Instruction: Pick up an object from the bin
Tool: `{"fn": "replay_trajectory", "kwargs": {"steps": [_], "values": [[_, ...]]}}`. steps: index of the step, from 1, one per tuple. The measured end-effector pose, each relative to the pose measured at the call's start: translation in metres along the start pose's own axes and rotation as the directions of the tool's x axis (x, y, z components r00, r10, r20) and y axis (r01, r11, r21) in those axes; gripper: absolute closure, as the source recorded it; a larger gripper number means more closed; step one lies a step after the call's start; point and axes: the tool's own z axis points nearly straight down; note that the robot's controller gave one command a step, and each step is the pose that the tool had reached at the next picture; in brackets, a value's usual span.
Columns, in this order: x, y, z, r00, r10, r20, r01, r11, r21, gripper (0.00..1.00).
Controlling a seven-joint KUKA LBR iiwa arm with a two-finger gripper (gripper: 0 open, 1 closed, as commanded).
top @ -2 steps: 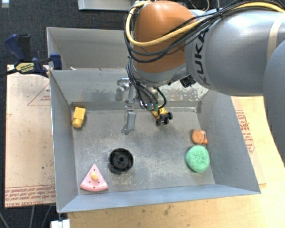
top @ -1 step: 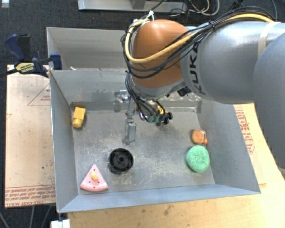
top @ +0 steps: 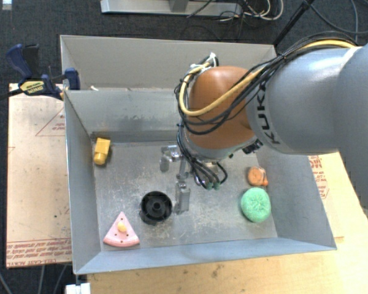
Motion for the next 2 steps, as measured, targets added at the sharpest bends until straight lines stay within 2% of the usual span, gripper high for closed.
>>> {"fn": "replay_trajectory", "kwargs": {"steps": [1,2], "values": [[0.002,0.003,0.059,0.997,0.074,0.002,-0.074,0.997,0.001,0.0],[-0.011,0.018,0.081,0.996,-0.092,0.002,0.092,0.996,-0.002,1.0]]}}
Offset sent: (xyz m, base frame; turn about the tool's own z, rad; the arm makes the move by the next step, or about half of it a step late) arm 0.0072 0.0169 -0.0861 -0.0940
